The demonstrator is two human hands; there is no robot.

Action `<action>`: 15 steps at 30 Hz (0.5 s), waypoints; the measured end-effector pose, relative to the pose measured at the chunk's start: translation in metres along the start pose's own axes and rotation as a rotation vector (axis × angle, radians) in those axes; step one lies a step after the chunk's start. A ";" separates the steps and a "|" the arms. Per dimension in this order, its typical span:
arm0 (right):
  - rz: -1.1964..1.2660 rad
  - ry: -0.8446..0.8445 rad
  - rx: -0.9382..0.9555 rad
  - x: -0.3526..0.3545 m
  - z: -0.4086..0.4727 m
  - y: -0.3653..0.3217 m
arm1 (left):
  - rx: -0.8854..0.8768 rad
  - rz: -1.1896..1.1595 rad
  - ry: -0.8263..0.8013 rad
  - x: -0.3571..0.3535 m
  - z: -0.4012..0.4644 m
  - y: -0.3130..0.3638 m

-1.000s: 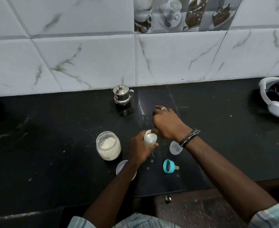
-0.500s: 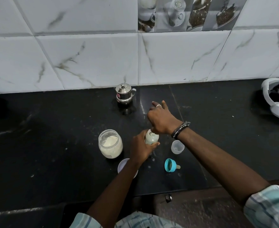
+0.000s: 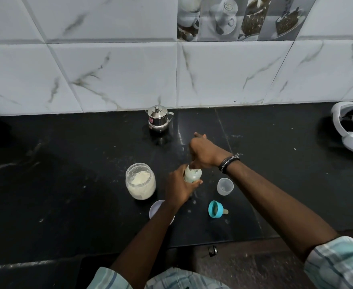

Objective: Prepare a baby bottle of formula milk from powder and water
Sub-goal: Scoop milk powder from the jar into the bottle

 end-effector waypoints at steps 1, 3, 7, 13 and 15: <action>-0.024 0.002 -0.004 0.000 0.000 0.000 | -0.001 -0.001 -0.005 -0.001 0.000 0.000; 0.007 0.011 -0.014 0.002 -0.002 0.001 | 0.001 -0.007 -0.007 -0.002 -0.001 -0.001; -0.039 0.032 -0.047 0.004 -0.003 0.003 | 0.009 -0.006 -0.016 -0.002 0.000 -0.001; 0.027 0.042 -0.088 0.001 -0.004 0.009 | 0.013 -0.013 -0.017 0.000 -0.002 0.001; 0.139 0.023 -0.069 0.002 -0.005 0.009 | 0.026 -0.008 -0.017 0.001 -0.001 0.002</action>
Point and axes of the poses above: each hand's wrist, its own z-axis towards the middle knuckle, its own x-axis out of the back of the hand, y = z × x, the point moved 3 cm from there along z, towards the middle knuckle, and after that the axes turned 13 degrees about y, right-handed, at the moved point
